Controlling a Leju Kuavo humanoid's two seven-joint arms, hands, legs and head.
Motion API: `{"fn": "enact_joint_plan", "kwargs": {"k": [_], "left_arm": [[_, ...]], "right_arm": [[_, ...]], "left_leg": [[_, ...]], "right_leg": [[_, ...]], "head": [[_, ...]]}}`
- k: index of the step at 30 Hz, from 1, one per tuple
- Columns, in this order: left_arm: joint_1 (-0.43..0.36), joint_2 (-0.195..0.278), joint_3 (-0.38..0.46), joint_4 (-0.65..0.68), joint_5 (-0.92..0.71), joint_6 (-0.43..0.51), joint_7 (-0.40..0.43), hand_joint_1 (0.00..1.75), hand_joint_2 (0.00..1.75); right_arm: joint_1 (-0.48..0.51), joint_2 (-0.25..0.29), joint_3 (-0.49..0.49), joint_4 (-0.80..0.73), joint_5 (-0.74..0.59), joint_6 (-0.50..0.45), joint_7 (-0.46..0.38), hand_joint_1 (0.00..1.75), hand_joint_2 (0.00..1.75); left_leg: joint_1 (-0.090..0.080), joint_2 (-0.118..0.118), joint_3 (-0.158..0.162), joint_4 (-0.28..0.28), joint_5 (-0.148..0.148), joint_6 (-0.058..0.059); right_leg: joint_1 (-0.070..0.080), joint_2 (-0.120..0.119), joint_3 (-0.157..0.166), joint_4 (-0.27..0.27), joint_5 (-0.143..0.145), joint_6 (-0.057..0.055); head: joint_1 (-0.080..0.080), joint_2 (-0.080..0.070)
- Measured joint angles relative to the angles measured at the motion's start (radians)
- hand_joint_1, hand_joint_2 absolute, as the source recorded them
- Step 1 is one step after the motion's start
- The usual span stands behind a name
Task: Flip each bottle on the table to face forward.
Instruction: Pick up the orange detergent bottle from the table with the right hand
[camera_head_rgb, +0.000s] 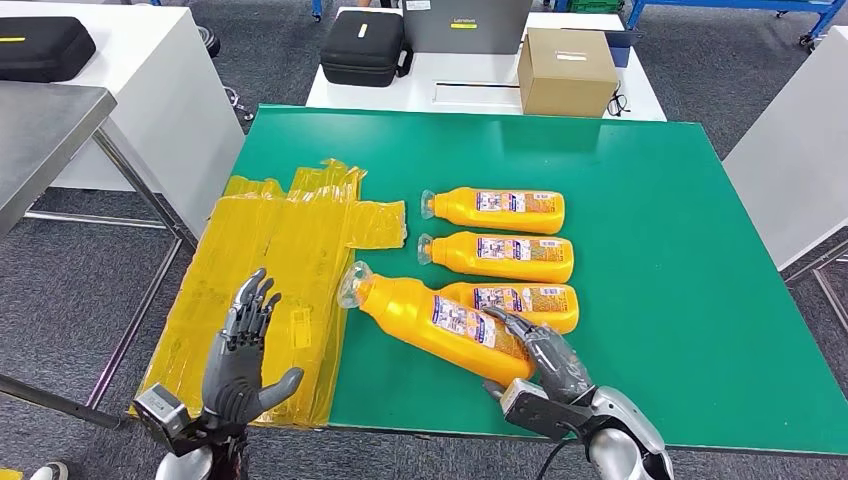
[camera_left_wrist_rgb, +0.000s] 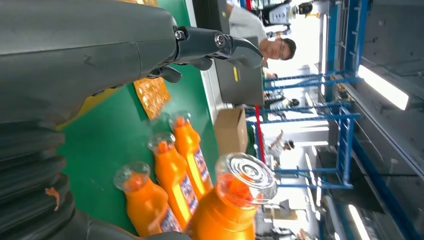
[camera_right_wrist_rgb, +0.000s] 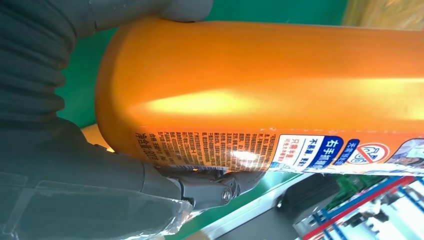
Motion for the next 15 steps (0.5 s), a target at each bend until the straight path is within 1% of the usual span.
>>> {"fn": "enact_joint_plan", "kwargs": {"k": [8, 15], "left_arm": [[-0.040, 0.015, -0.043, 0.051, 0.008, -0.017, 0.011, 0.00, 1.75], [-0.090, 0.039, -0.142, 0.123, -0.043, -0.011, 0.072, 0.00, 1.75]], "right_arm": [[0.004, 0.010, 0.031, -0.001, -0.002, 0.012, -0.007, 1.75, 1.75], [0.020, 0.025, 0.071, -0.019, -0.001, 0.018, -0.018, 1.75, 1.75]], "left_leg": [[0.000, 0.000, 0.000, 0.000, 0.000, 0.000], [0.000, 0.000, -0.001, 0.000, 0.000, 0.000]], "right_leg": [[0.000, 0.000, -0.001, 0.000, 0.000, 0.000], [0.000, 0.000, -0.001, 0.000, 0.000, 0.000]], "head": [[0.000, 0.000], [0.000, 0.000]]}}
